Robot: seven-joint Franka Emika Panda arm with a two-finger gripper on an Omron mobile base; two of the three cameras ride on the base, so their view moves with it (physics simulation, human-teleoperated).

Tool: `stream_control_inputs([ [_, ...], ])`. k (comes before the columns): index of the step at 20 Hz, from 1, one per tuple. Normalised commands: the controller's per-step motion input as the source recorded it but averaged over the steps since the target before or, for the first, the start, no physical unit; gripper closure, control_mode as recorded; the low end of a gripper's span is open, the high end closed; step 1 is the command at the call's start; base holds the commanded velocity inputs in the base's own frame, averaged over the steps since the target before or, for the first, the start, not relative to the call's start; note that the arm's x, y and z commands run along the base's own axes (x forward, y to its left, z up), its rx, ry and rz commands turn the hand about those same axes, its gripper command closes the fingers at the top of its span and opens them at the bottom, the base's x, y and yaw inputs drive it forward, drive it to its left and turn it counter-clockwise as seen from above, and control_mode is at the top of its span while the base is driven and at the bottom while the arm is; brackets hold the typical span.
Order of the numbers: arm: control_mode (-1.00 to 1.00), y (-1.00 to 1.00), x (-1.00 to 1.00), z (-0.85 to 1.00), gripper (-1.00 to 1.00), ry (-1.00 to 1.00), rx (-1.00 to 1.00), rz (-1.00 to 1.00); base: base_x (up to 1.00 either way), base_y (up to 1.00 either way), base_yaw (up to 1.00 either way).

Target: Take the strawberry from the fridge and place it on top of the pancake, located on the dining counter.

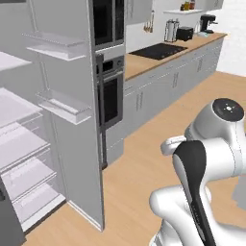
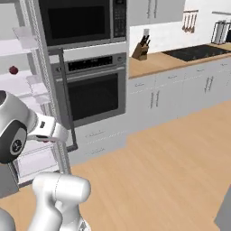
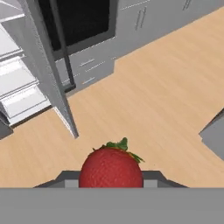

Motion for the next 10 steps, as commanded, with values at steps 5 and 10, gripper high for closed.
stream_control_inputs([
  [5, 1.0, 0.0, 0.0, 0.0, 1.0, 0.0, 0.0, 0.0, -0.17, -1.0, -0.49],
  [10, 1.0, 0.0, 0.0, 0.0, 1.0, 0.0, 0.0, 0.0, -0.23, -1.0, -0.3],
])
